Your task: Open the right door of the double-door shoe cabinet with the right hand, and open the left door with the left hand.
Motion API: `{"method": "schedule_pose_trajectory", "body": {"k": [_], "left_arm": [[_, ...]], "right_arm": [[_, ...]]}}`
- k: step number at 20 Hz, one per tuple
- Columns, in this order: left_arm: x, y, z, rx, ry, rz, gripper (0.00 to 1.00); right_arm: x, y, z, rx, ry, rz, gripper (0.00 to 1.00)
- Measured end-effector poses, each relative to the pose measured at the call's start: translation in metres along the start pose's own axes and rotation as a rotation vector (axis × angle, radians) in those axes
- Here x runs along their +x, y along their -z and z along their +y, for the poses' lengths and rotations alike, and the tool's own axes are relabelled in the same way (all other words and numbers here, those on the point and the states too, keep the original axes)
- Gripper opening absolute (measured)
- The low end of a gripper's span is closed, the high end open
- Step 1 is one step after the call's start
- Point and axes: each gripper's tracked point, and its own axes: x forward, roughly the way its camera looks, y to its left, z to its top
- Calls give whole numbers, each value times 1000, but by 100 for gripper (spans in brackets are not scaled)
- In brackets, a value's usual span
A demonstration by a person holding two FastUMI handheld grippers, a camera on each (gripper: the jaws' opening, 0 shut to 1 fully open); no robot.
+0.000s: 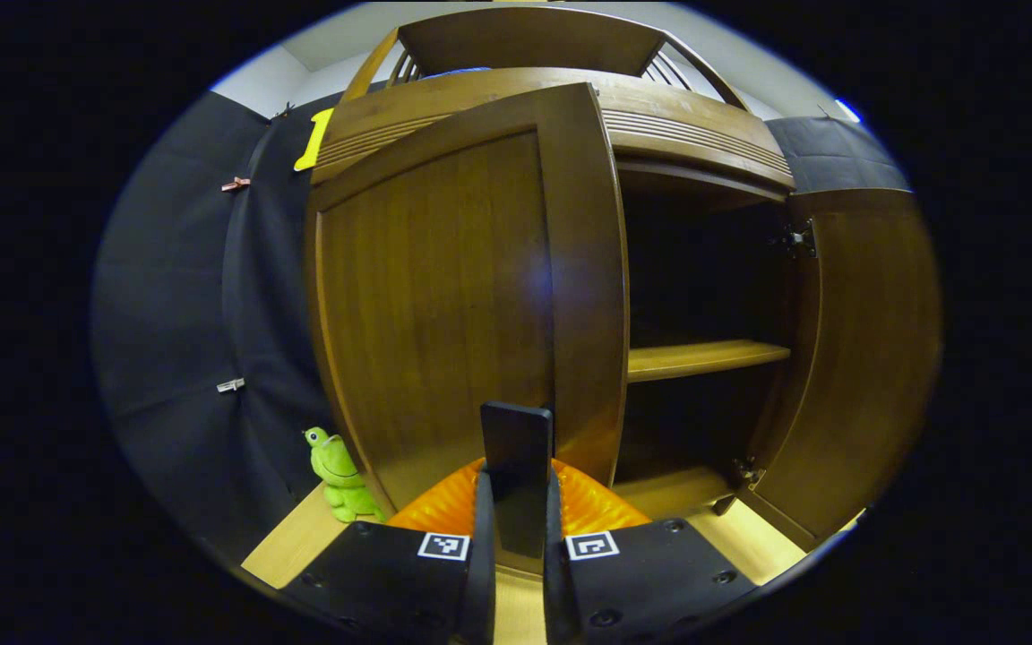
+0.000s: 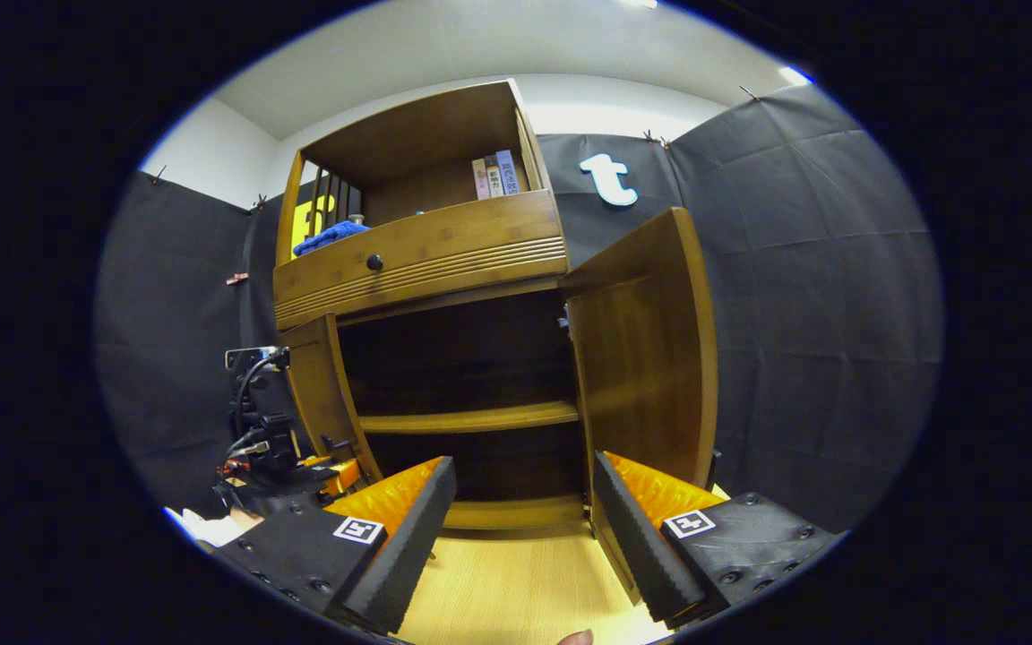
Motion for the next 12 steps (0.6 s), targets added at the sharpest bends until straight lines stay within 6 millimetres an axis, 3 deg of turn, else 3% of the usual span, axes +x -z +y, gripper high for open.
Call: {"method": "schedule_pose_trajectory", "body": {"k": [6,12], "left_arm": [[-43,12,41,-1,3,1,22],[-72,20,87,6,7,-15,21]], "right_arm": [[-16,4,32,-5,6,-4,98],[-27,9,68,-21,0,-9,98]]}}
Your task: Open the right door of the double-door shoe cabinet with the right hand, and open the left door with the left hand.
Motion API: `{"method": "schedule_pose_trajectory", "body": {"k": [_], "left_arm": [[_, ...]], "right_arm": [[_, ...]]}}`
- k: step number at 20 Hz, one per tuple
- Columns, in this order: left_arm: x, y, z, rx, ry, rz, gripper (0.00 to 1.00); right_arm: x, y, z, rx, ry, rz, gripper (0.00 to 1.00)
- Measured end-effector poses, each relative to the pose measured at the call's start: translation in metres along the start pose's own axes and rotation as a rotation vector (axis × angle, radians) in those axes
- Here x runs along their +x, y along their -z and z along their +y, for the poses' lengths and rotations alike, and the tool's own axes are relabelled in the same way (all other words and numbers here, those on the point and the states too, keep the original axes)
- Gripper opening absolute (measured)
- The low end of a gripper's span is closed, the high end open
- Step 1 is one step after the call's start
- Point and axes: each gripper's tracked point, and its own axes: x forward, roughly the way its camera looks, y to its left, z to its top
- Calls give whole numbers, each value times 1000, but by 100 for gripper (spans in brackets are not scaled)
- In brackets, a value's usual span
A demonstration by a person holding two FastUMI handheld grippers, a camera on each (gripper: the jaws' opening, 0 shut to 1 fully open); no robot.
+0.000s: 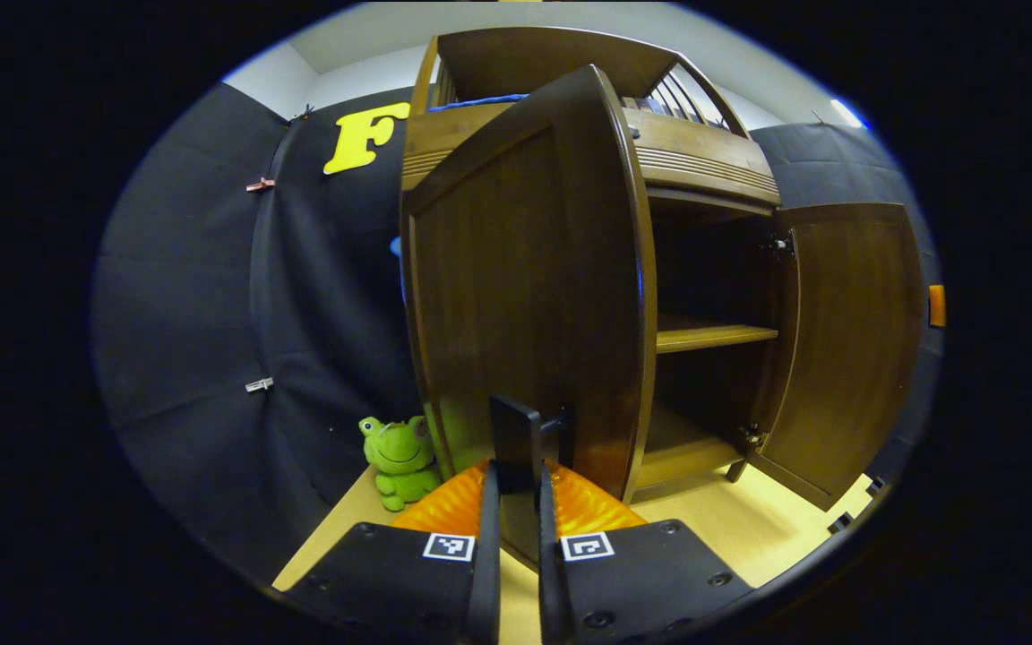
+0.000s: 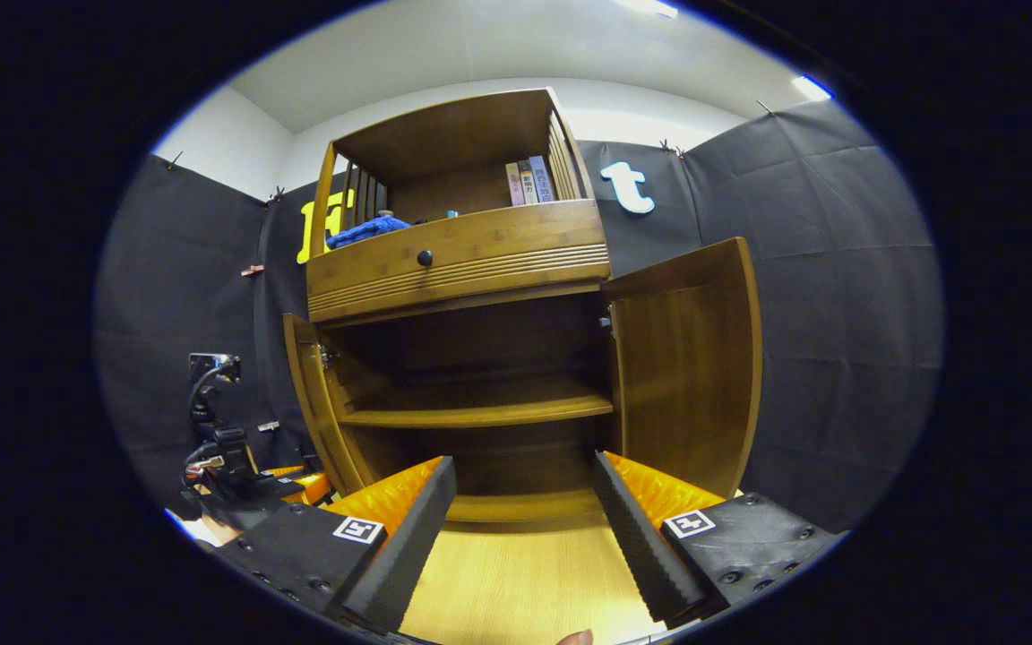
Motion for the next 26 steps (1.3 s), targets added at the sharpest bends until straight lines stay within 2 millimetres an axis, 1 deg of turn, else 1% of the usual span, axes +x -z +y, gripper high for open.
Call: {"method": "schedule_pose_trajectory", "body": {"k": [2,5,7,11,12,13,14,15,17,19,20,21,22,23,26], "left_arm": [[-6,3,13,5,5,-3,20],[-14,5,34,-3,-12,-8,18],[-17,8,47,1,-21,-12,17],[-24,10,77,2,-50,-24,14],[-24,12,84,-2,-60,-27,13],[-25,12,91,-8,-69,-30,13],[-24,13,99,-14,-74,-34,11],[-24,13,102,-28,-66,-37,7],[-27,14,110,-42,-61,-41,7],[-30,14,113,-54,-58,-43,7],[-32,15,115,-51,-62,-44,7],[-34,15,117,-42,-70,-47,7],[-37,16,117,-33,-74,-50,8],[-41,16,117,-27,-75,-53,12],[-54,18,118,-22,-100,-59,12]], "right_arm": [[-2,1,9,-2,0,0,98],[-5,4,18,-4,9,3,98],[-6,5,23,-14,16,0,98],[-7,5,27,-10,29,-4,98],[-7,5,29,-13,28,-5,100],[-7,6,31,-19,29,-4,98],[-7,7,33,-23,26,-1,98],[-7,7,37,-24,22,1,98],[-6,7,42,-28,15,6,98],[-5,7,42,-35,11,10,98],[-3,8,42,-37,11,11,100],[-3,9,41,-36,10,13,98],[-4,10,40,-33,10,14,98],[-5,11,39,-29,10,15,98],[-1,14,34,-27,-5,21,98]]}}
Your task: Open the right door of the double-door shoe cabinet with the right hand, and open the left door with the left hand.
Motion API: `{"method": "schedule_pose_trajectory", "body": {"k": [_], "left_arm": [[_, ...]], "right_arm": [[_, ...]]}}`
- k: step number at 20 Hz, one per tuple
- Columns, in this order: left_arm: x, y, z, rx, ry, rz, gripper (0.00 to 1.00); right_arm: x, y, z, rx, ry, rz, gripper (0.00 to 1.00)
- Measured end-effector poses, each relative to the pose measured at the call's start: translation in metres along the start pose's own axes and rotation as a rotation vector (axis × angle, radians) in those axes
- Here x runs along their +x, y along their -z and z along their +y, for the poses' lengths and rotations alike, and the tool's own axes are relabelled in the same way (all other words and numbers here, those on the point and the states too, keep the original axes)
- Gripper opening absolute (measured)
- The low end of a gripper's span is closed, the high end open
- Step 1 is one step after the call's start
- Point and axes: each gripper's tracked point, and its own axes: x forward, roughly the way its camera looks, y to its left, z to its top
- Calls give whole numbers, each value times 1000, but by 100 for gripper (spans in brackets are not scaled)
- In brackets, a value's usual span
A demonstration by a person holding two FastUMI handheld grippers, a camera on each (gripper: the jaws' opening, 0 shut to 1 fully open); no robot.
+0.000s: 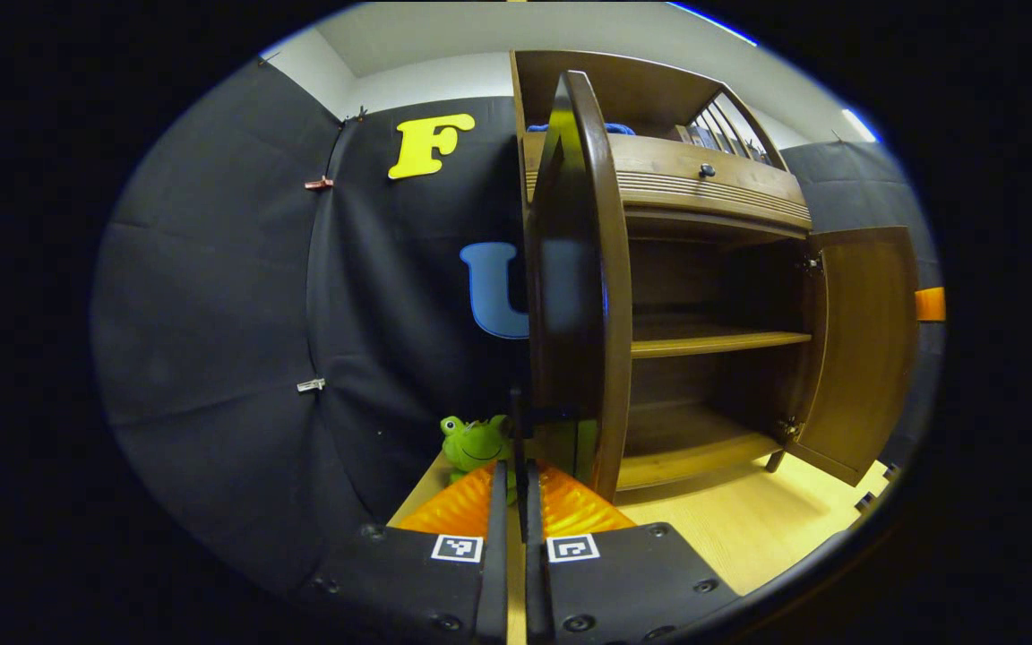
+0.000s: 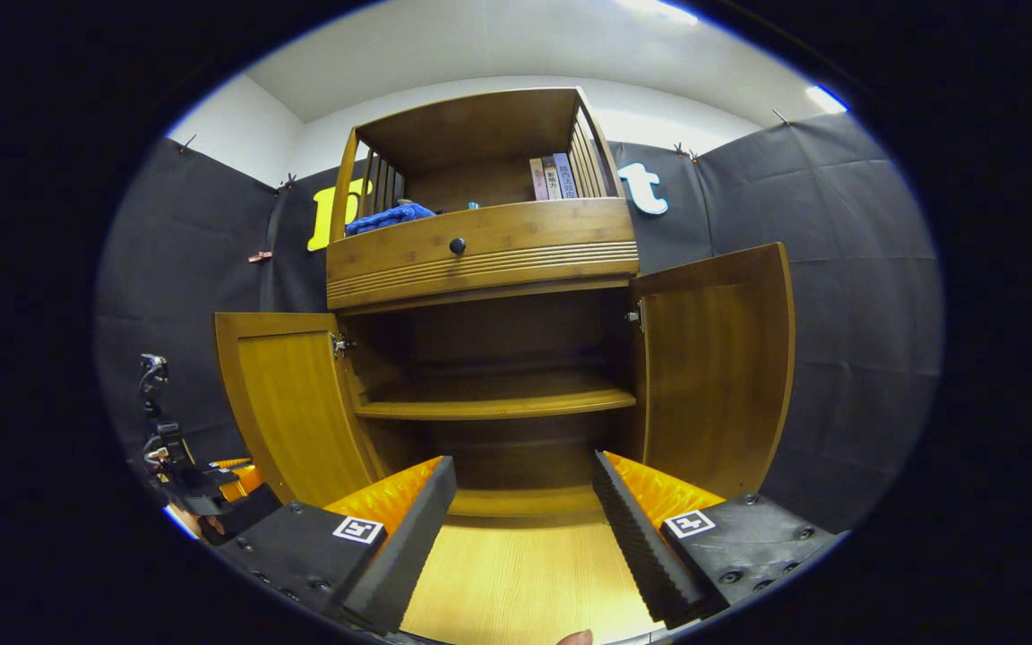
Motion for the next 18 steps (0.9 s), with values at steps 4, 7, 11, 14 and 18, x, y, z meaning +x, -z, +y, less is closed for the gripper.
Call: {"method": "schedule_pose_trajectory", "body": {"k": [4,7,11,14,18], "left_arm": [[-25,-8,-1,-20,-61,-19,28],[-45,-20,0,6,-131,-50,69],[-65,-32,-28,6,-131,-67,97],[-75,-42,-51,-13,-122,-79,97],[-79,-70,-84,-27,-110,-133,96]], "right_arm": [[3,-1,-12,-1,-32,10,98],[5,-4,-26,12,-47,10,100],[8,-4,-37,29,-84,20,100],[5,-5,-40,31,-111,19,98],[5,-12,-50,40,-130,13,98]]}}
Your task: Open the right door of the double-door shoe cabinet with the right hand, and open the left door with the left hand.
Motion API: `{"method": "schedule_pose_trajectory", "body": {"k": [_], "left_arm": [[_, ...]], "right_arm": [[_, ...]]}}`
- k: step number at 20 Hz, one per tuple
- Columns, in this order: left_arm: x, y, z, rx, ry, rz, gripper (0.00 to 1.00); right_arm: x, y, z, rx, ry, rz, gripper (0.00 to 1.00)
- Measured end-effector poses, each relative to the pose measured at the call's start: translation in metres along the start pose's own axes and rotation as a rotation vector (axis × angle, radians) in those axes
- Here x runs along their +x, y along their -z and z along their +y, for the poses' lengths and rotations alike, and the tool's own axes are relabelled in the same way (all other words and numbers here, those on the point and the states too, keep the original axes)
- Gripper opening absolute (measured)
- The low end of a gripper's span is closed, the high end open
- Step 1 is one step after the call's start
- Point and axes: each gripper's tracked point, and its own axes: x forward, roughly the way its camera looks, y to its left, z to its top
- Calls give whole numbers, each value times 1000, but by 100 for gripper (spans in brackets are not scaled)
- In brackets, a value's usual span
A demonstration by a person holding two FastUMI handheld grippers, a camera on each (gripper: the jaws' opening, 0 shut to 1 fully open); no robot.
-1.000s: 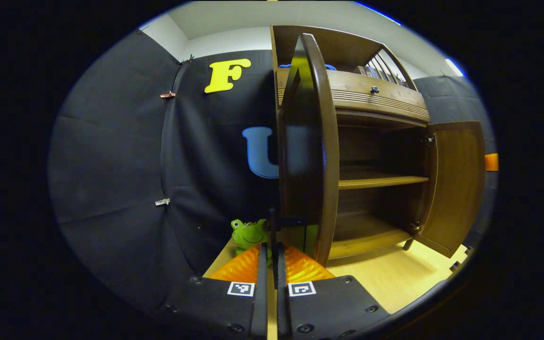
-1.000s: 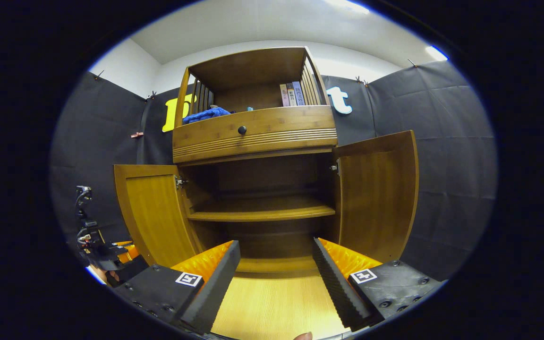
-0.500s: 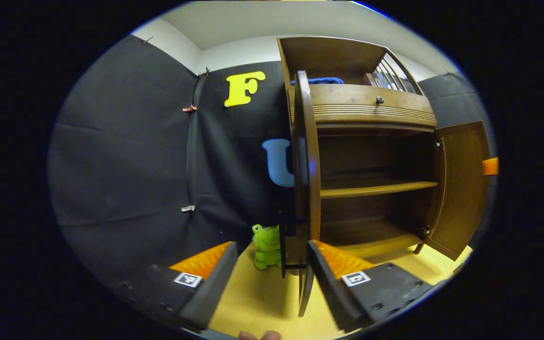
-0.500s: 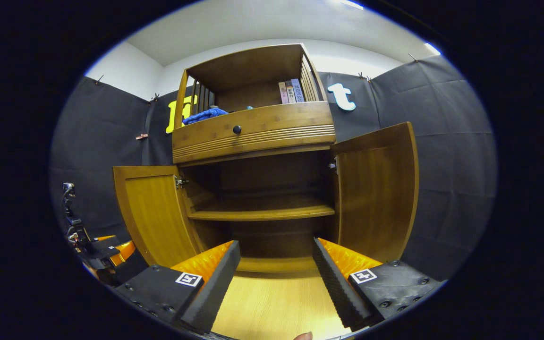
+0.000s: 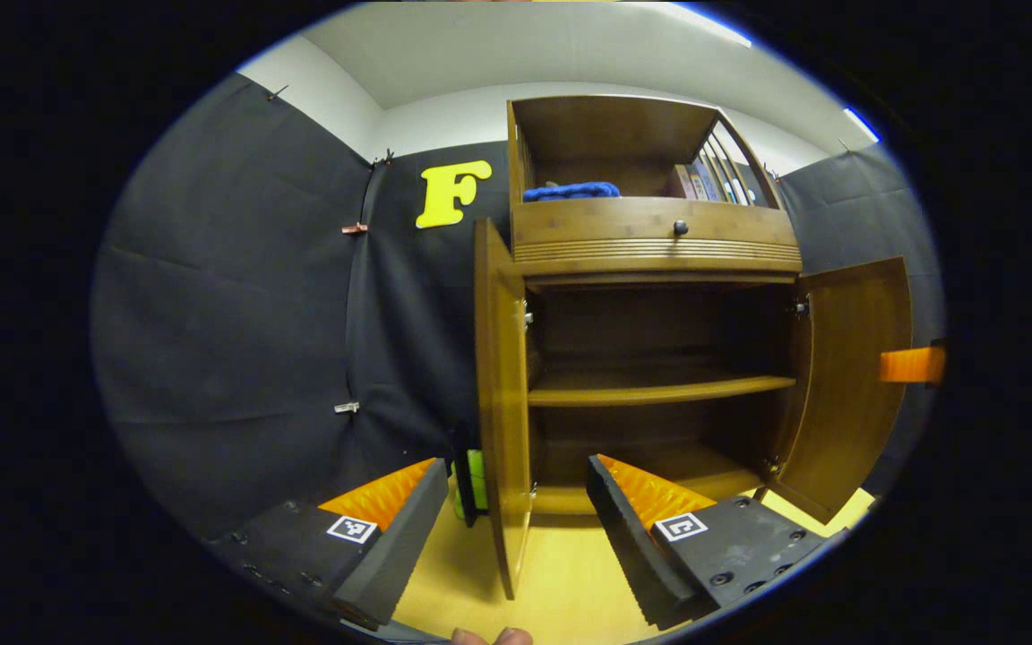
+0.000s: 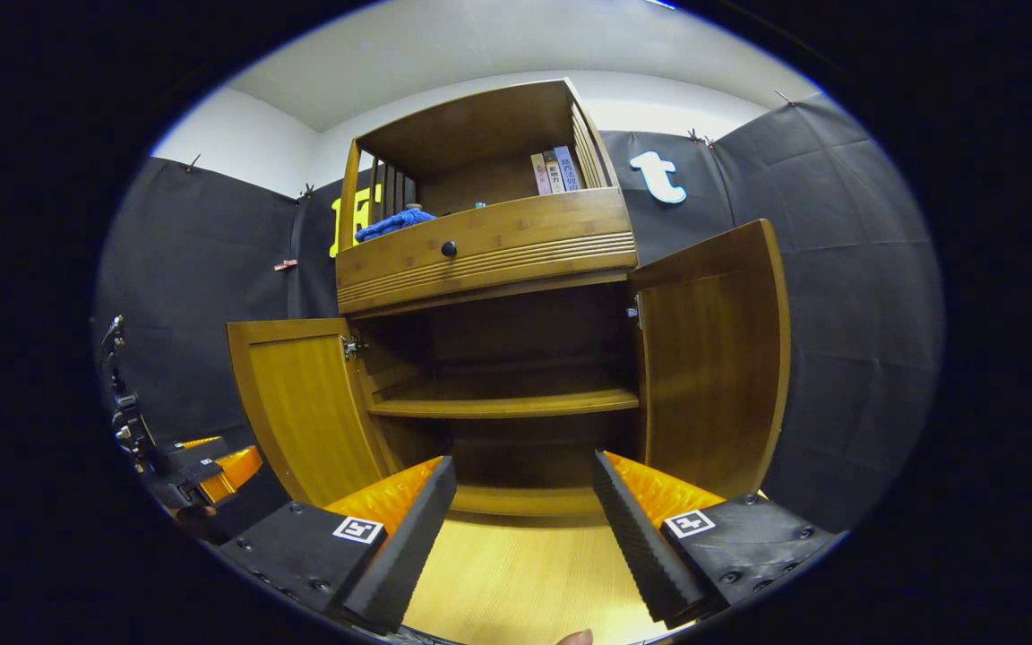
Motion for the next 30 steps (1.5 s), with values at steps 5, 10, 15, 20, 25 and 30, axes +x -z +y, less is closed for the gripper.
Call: {"method": "schedule_pose_trajectory", "body": {"k": [5,10,15,20,25,30], "left_arm": [[2,-22,-43,-31,47,-30,97],[5,-37,-83,-31,81,-48,97],[9,-40,-111,-39,107,-43,97],[13,-39,-125,-32,122,-40,96],[17,-40,-132,-30,128,-40,96],[16,-43,-141,-21,141,-52,96]], "right_arm": [[-2,-6,-14,8,-3,-16,98],[-3,-10,-20,-30,-4,-33,98],[1,-10,-20,-50,-7,-35,98],[4,-10,-26,-46,-2,-40,98],[3,-7,-26,-64,-5,-40,98],[0,-9,-28,-64,0,-46,98]]}}
